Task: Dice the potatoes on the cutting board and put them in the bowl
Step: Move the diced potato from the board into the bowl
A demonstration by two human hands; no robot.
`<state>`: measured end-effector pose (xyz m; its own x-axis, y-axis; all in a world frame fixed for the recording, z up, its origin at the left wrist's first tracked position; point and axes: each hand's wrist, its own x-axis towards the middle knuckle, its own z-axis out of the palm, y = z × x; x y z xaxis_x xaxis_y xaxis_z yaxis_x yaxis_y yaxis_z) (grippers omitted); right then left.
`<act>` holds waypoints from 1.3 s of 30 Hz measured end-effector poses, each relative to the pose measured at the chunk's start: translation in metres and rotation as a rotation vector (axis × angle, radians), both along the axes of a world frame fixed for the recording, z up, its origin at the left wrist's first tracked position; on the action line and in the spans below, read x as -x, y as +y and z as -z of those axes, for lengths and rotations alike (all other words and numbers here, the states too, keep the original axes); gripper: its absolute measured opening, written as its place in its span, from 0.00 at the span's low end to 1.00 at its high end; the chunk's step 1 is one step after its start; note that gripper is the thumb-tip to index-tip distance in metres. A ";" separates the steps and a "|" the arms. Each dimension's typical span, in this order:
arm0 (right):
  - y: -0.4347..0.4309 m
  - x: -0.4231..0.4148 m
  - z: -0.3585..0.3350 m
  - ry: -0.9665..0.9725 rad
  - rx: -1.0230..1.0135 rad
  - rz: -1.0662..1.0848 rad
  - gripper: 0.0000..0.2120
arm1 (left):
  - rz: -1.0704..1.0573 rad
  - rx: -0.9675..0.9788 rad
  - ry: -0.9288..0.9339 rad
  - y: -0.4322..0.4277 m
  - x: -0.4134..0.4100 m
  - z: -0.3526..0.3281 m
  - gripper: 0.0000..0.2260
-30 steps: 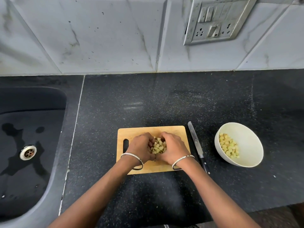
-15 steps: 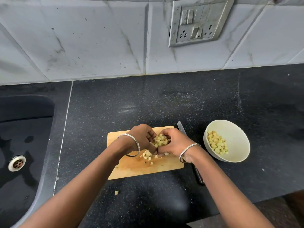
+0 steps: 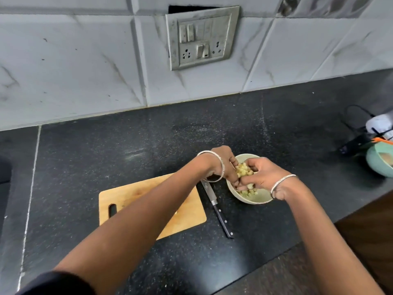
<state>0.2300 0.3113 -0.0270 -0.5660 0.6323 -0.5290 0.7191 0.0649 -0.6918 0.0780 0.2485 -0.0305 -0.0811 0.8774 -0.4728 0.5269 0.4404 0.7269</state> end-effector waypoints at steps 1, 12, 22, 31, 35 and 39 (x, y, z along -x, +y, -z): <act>0.006 -0.005 0.004 -0.016 -0.007 0.028 0.13 | -0.003 -0.010 0.023 0.006 -0.006 0.002 0.20; -0.001 -0.015 0.028 -0.148 -0.428 0.179 0.13 | -0.196 -0.335 0.101 -0.002 -0.014 0.021 0.08; -0.041 0.001 0.033 -0.155 -0.838 -0.160 0.08 | -0.182 -0.338 0.205 -0.080 0.043 0.007 0.08; -0.138 0.032 0.052 0.320 -0.677 -0.260 0.05 | -0.188 0.065 0.382 -0.233 0.081 0.026 0.02; -0.160 0.045 0.063 0.354 -0.588 -0.310 0.05 | -0.235 0.210 0.415 -0.285 0.067 0.044 0.05; -0.171 0.053 0.067 0.351 -0.565 -0.338 0.05 | -0.296 0.278 0.440 -0.317 0.044 0.070 0.10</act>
<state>0.1773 0.1407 -0.0944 -0.8538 0.5156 0.0726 0.3395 0.6571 -0.6730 0.0336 -0.0683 -0.1005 -0.5435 0.6355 -0.5484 0.5779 0.7571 0.3047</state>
